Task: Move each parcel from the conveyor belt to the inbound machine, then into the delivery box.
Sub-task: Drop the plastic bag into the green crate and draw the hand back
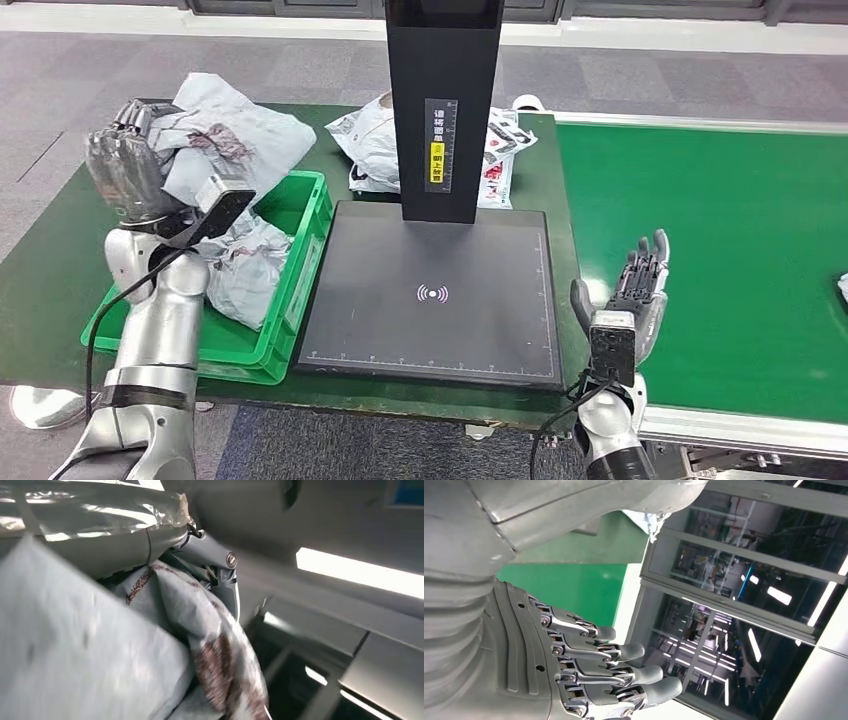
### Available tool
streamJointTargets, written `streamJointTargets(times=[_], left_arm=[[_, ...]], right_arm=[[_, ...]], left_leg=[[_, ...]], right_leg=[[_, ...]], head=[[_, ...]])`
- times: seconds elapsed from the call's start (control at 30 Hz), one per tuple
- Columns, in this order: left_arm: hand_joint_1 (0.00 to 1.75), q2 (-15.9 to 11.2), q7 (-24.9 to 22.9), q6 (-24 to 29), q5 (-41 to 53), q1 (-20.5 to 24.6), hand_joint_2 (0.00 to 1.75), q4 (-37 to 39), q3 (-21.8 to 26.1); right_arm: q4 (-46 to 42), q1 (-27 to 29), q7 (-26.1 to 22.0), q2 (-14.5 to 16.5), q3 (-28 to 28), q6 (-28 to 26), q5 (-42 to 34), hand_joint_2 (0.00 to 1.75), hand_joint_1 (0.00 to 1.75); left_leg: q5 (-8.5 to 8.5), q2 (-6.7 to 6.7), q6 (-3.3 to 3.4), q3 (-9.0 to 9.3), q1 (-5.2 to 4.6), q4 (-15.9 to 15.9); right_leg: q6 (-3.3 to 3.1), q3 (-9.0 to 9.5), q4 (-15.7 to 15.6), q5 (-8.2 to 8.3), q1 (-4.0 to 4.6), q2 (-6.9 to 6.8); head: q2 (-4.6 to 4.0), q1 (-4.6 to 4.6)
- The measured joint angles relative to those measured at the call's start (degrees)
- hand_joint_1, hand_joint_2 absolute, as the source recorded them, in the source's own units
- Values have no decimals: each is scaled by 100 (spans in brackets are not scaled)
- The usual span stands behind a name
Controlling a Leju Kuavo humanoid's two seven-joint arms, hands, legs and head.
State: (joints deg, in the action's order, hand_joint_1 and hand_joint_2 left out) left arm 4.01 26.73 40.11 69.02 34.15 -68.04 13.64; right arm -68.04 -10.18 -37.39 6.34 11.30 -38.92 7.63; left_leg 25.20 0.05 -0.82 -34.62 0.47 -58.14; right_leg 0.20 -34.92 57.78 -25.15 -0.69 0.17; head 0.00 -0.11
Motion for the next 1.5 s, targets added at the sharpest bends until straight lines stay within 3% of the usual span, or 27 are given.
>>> streamJointTargets(times=[0.13, 0.37, 0.43, 0.47, 0.53, 0.6, 0.63, 0.7, 0.77, 0.9, 1.2, 1.37, 1.47, 1.5], left_arm=[[175, 40, 52, 0, 353, -152, 175, -132, 805], [175, 66, 38, 0, 402, -226, 175, -219, 1264], [175, 49, -298, -4, 673, -218, 175, -154, 1292], [171, 3, -708, -44, 935, -202, 175, -15, 1248], [93, -191, -1785, -404, 1366, -112, 175, 557, 984], [9, -414, -2397, -1269, 1336, 6, 175, 1310, 588], [0, -505, -2453, -1767, 1237, 53, 175, 1651, 392], [0, -681, -2347, -2699, 1070, 127, 175, 2255, -9], [0, -842, -2238, -3257, 872, 222, 175, 2748, -370], [0, -1020, -2193, -3261, 190, 499, 175, 3231, -677], [0, -1281, -2192, -3842, -276, 903, 175, 3399, -1240], [0, -1390, -1264, -4829, -1513, 1081, 175, 3416, -1341], [0, -1457, -986, -5475, -2402, 1168, 175, 3263, -1340], [0, -1482, -977, -5613, -2579, 1201, 131, 3204, -1344]], right_arm=[[-42, 58, -3, 0, -14, -19, 21, 175, 0], [-74, 68, -5, 0, -15, -21, 23, 175, 0], [-78, 71, 3, 0, -16, -22, 25, 175, 0], [-88, 75, 13, 0, -17, -22, 28, 175, 0], [-126, 89, 40, -3, -18, -5, 37, 175, 0], [-164, 94, 76, -16, -38, 65, 55, 175, 0], [-174, 92, 103, -26, -60, 119, 75, 175, 0], [-179, 78, 192, -48, -106, 250, 162, 87, 0], [-178, 39, 439, -75, -118, 396, 360, 0, 0], [-141, 1, 1512, -172, -118, 836, 1228, 175, 0], [-37, 19, 2261, -210, -118, 1484, 2308, 175, 0], [-10, 26, 2404, -215, -130, 1616, 2594, 175, 0], [-9, 44, 2427, -232, -210, 1661, 2677, 175, 0], [-9, 50, 2443, -237, -244, 1677, 2704, 175, 0]], left_leg=[[3, 10, -6, -1, -1, 0], [3, 1, -8, -6, 2, 0], [3, 1, -8, -4, 2, 0], [4, 1, -9, -2, 2, 0], [3, 1, -9, 1, 0, 0], [1, 4, -12, 1, -1, 0], [-1, 5, -14, 1, -1, 0], [-5, 8, -19, 1, 1, 0], [-6, 16, -20, 1, 2, 0], [-7, 16, -20, -2, 1, -1], [-13, 11, -28, -6, 3, 0], [-14, 11, -29, -7, 3, 0], [-14, 11, -29, -8, 3, -1], [-14, 11, -29, -8, 3, -1]], right_leg=[[-2, -10, 0, 0, 6, 9], [-6, -9, 0, -2, 13, 0], [-6, -9, 0, -2, 10, 0], [-6, -10, -1, -2, 8, 0], [-6, -9, -1, -3, 5, -1], [-10, -10, -1, 0, 8, 1], [-14, -10, -1, 3, 10, 3], [-20, -11, 0, 8, 10, 6], [-24, -13, 1, 13, 10, 9], [-27, -16, 1, 16, 12, 5], [-30, -18, 1, 17, 21, 4], [-30, -19, 1, 17, 21, 4], [-30, -19, 1, 17, 21, 4], [-30, -19, 1, 17, 21, 4]], head=[[0, -1], [0, -2], [0, -2], [0, -2], [0, -2], [0, -2], [0, -2], [0, -1], [0, -1], [0, -1], [0, 1], [0, 1], [0, 0], [0, 0]])
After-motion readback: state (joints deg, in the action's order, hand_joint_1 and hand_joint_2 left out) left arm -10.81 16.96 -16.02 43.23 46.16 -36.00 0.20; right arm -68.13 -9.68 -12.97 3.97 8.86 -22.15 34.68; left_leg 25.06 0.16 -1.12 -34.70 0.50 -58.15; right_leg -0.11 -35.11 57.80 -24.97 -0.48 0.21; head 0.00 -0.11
